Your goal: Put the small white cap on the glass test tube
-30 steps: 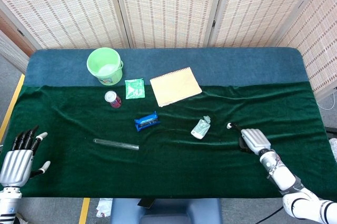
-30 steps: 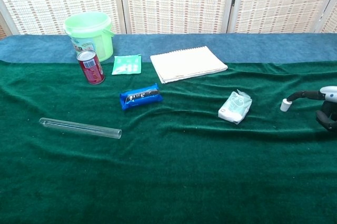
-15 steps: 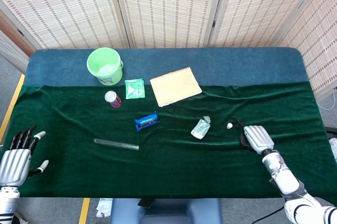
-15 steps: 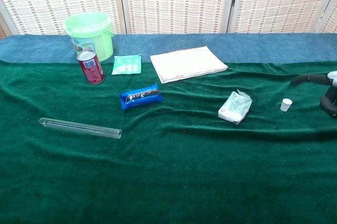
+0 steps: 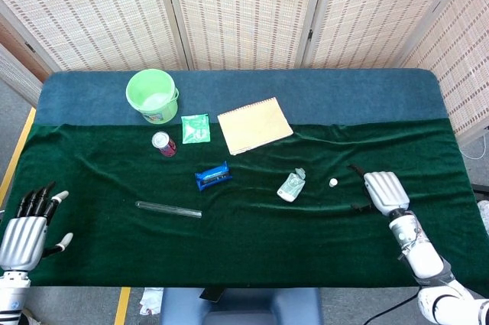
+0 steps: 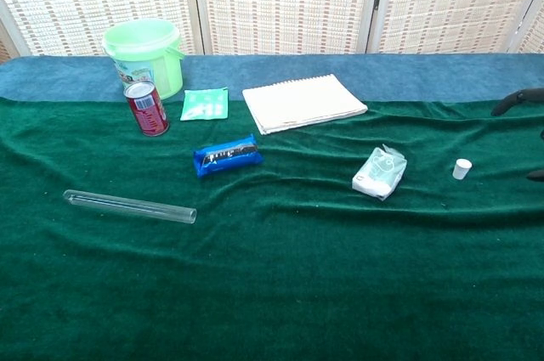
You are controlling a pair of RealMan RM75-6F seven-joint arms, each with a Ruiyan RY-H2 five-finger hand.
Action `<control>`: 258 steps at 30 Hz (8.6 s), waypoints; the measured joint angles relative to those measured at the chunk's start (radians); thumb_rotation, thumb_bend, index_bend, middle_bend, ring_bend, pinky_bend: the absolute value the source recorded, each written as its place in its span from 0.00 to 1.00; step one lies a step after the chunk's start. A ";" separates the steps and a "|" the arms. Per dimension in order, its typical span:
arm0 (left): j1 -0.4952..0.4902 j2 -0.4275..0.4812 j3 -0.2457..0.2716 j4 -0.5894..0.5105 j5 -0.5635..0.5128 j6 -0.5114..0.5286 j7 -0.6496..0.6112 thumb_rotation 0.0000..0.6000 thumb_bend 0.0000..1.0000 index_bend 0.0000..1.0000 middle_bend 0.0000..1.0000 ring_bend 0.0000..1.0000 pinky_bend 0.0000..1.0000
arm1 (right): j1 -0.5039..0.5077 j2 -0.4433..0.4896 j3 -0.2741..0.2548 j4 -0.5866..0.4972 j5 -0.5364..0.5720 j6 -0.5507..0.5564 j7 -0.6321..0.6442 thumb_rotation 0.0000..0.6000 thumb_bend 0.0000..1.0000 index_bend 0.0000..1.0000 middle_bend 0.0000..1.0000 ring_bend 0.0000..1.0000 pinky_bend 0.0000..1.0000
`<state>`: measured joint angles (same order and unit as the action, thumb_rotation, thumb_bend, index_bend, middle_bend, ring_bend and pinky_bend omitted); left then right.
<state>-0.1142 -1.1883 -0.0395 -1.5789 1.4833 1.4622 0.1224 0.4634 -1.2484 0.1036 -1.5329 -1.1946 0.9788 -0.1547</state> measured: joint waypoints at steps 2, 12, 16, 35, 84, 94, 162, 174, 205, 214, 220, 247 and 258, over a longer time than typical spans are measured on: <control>-0.001 0.000 0.000 -0.002 0.001 -0.001 0.001 1.00 0.27 0.19 0.05 0.06 0.00 | 0.012 -0.006 -0.001 0.022 -0.011 0.000 -0.024 0.95 0.24 0.29 0.94 1.00 1.00; -0.001 -0.003 0.003 -0.007 -0.001 -0.005 0.013 1.00 0.27 0.19 0.05 0.06 0.00 | 0.089 -0.079 0.001 0.150 0.002 -0.101 -0.073 0.96 0.25 0.35 0.95 1.00 1.00; -0.002 -0.002 0.003 -0.008 0.000 -0.007 0.015 1.00 0.27 0.19 0.05 0.06 0.00 | 0.109 -0.120 0.005 0.201 0.009 -0.125 -0.063 0.96 0.28 0.38 0.96 1.00 1.00; -0.006 -0.010 0.005 0.003 -0.004 -0.015 0.016 1.00 0.27 0.19 0.05 0.06 0.00 | 0.171 -0.227 0.014 0.335 0.035 -0.201 -0.043 0.96 0.38 0.40 0.96 1.00 1.00; -0.201 -0.001 -0.054 0.074 0.021 -0.230 -0.100 1.00 0.34 0.31 0.35 0.35 0.29 | 0.181 0.059 0.041 -0.013 0.087 -0.173 -0.074 1.00 0.61 0.71 0.99 1.00 1.00; -0.337 -0.074 -0.077 0.077 -0.031 -0.417 -0.025 1.00 0.34 0.37 0.70 0.64 0.70 | 0.127 0.180 0.024 -0.146 0.074 -0.093 -0.072 1.00 0.61 0.71 0.99 1.00 1.00; -0.499 -0.403 -0.069 0.111 -0.479 -0.449 0.355 1.00 0.48 0.68 0.95 0.88 0.86 | 0.105 0.138 -0.012 -0.027 0.008 -0.130 0.067 1.00 0.61 0.71 0.99 1.00 1.00; -0.496 -0.351 -0.146 -0.028 -0.392 -0.446 0.101 1.00 0.57 0.76 0.99 0.92 0.90 | 0.120 0.165 0.021 -0.143 -0.093 -0.095 0.142 1.00 0.61 0.72 0.99 1.00 1.00; -0.560 -0.408 -0.204 -0.131 -0.409 -0.606 -0.294 1.00 0.61 0.78 1.00 0.94 0.92 | 0.295 0.192 0.095 -0.406 -0.323 -0.119 0.316 1.00 0.61 0.73 0.99 1.00 1.00; -0.557 -0.406 -0.201 -0.134 -0.404 -0.597 -0.313 1.00 0.61 0.78 1.00 0.94 0.92 | 0.293 0.194 0.077 -0.406 -0.332 -0.100 0.324 1.00 0.61 0.73 0.99 1.00 1.00; -0.560 -0.408 -0.198 -0.135 -0.407 -0.595 -0.313 1.00 0.61 0.78 1.00 0.94 0.92 | 0.303 0.182 0.070 -0.393 -0.325 -0.110 0.319 1.00 0.61 0.73 0.99 1.00 1.00; -0.577 -0.425 -0.196 -0.119 -0.431 -0.593 -0.296 1.00 0.61 0.78 1.00 0.94 0.92 | 0.361 0.121 0.071 -0.364 -0.260 -0.152 0.260 1.00 0.62 0.74 0.99 1.00 1.00; -0.580 -0.427 -0.198 -0.128 -0.429 -0.596 -0.306 1.00 0.61 0.78 1.00 0.94 0.92 | 0.375 0.088 0.069 -0.353 -0.247 -0.152 0.231 1.00 0.62 0.74 0.99 1.00 1.00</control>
<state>-0.6943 -1.6150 -0.2373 -1.7070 1.0544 0.8659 -0.1833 0.8386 -1.1600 0.1721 -1.8857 -1.4420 0.8271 0.0764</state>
